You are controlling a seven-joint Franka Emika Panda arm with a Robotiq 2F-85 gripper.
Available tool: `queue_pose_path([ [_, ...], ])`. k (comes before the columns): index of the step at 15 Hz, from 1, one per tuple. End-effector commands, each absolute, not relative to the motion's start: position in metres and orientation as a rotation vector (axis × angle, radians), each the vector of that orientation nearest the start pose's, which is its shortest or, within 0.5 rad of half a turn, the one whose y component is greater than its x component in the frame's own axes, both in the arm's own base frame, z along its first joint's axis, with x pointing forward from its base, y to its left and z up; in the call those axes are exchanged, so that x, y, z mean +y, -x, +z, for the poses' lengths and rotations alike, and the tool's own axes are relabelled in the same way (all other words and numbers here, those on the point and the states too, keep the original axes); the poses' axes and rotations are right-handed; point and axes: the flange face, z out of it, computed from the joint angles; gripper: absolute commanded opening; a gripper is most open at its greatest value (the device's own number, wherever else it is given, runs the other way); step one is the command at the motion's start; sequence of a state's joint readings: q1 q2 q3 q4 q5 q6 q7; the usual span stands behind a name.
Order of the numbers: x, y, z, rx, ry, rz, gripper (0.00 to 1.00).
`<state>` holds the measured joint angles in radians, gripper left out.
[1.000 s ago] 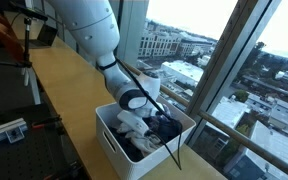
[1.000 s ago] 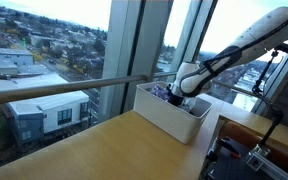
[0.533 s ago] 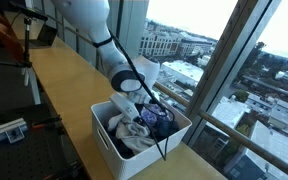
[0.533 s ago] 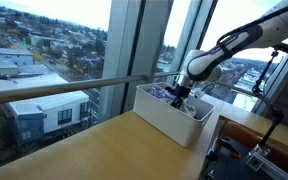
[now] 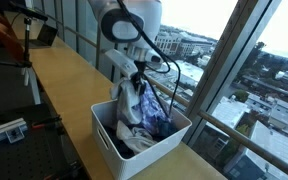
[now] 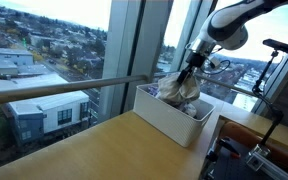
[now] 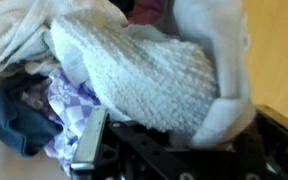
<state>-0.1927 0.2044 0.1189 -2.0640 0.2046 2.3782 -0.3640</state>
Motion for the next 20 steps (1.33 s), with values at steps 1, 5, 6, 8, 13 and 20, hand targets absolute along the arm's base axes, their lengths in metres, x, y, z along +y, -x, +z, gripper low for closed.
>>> queue_pose_path([
  [1, 0.004, -0.581, 0.432, -0.355, 2.959, -0.403, 0.0],
  [5, 0.093, -0.565, 0.502, -0.604, 2.904, -0.561, 0.0],
  [6, 0.118, -0.558, 0.517, -0.668, 2.883, -0.59, 0.0],
  [8, 0.169, -0.542, 0.547, -0.793, 2.833, -0.644, 0.0],
  [13, 0.291, -0.492, 0.617, -1.038, 2.688, -0.721, 0.0],
  [20, 0.421, -0.448, 0.681, -1.157, 2.631, -0.737, 0.0],
])
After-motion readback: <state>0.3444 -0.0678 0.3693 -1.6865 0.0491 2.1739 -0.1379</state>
